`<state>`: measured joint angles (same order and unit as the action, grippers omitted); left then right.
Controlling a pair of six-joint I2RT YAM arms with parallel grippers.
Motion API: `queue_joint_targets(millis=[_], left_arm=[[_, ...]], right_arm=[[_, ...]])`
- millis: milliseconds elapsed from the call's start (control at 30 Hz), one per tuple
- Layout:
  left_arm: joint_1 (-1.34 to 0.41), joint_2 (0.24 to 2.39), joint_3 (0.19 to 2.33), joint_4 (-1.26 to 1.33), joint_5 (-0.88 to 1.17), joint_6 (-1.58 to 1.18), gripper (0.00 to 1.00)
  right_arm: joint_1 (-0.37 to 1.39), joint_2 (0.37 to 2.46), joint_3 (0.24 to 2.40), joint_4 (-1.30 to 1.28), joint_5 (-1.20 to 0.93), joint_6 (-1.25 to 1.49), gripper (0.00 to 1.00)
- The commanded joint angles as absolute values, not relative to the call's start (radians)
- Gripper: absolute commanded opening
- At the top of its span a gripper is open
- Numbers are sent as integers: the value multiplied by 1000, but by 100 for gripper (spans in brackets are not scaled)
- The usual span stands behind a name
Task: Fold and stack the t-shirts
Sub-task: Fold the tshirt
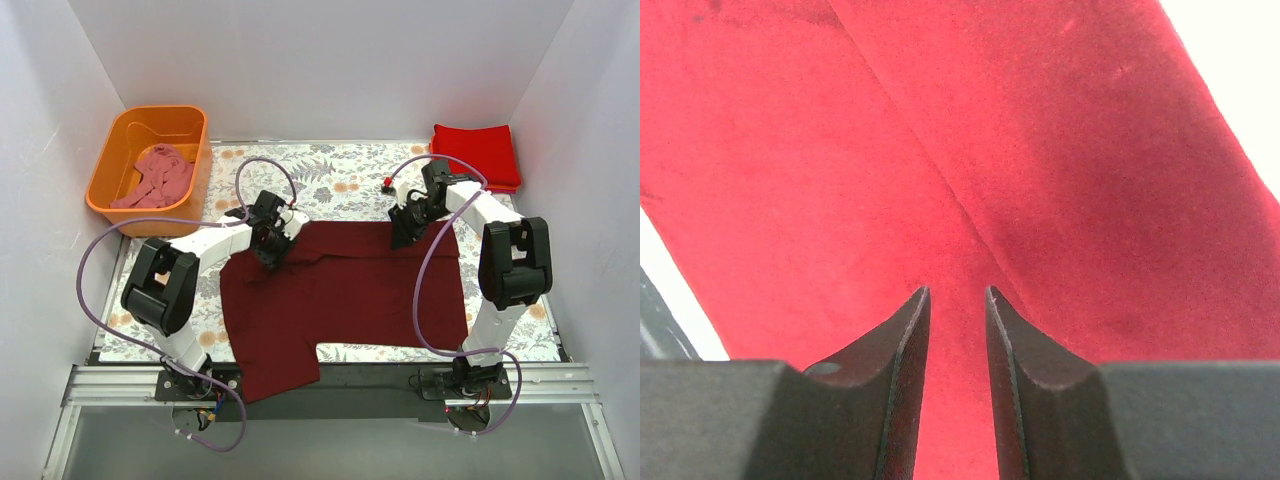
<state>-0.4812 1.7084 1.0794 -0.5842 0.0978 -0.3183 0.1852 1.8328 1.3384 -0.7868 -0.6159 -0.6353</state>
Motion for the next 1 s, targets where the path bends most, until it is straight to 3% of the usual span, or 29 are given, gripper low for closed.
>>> queue_joint_targets(millis=[0, 67, 200, 267, 300, 400, 667, 967], left_arm=[[-442, 1726, 1138, -563, 130, -285, 23], [-420, 1749, 1175, -583, 167, -279, 12], [-341, 1824, 1279, -675, 302, -270, 7], [-321, 1877, 1324, -756, 384, -259, 11], [-304, 1894, 1348, -787, 412, -244, 21], [-261, 1928, 1405, -848, 515, -242, 31], [-155, 1959, 1465, -879, 560, -282, 33], [-91, 1887, 1425, -913, 537, -272, 34]], right_arm=[[196, 1833, 1359, -790, -623, -640, 35], [204, 1832, 1364, -790, -620, -641, 35], [239, 1798, 1368, -776, -629, -647, 35], [273, 1784, 1373, -758, -641, -641, 35], [288, 1776, 1373, -750, -644, -637, 35], [351, 1741, 1373, -678, -661, -577, 40], [619, 1664, 1226, -244, -551, -419, 47], [862, 1827, 1325, -170, -322, -503, 47]])
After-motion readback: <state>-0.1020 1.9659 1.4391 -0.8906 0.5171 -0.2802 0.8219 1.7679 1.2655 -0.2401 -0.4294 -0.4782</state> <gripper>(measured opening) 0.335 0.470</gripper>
